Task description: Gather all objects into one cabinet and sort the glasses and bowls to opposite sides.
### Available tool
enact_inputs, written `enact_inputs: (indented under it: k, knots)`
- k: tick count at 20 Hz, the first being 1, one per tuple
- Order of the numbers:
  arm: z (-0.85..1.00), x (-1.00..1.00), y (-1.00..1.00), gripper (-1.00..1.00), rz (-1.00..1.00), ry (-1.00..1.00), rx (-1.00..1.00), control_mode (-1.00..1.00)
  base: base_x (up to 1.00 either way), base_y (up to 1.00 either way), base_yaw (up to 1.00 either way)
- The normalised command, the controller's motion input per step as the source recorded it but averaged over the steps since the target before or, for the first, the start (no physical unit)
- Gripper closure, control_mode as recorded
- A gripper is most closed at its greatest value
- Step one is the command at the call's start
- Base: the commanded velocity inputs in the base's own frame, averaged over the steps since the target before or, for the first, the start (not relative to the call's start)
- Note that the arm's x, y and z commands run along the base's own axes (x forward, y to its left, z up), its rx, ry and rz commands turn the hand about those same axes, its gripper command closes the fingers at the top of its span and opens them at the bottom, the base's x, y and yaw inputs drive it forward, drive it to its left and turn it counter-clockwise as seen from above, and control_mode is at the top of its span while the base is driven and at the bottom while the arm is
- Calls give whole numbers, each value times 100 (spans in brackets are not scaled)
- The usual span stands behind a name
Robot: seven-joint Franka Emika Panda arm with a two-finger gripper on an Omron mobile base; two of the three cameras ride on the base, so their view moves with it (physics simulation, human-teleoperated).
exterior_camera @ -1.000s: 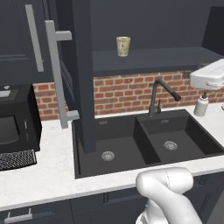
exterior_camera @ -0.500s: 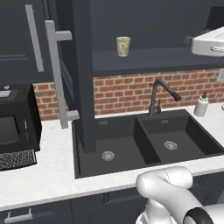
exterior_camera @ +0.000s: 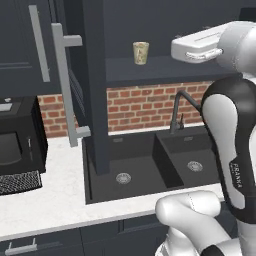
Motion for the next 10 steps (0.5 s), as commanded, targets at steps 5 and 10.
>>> enact_inputs:
  k: [5,10]
  knots:
    - [0,97,30,-100,-7,6,0,-100,0,0,0]
    - [0,100,0,-100,0,9,0,-100,0,0,0]
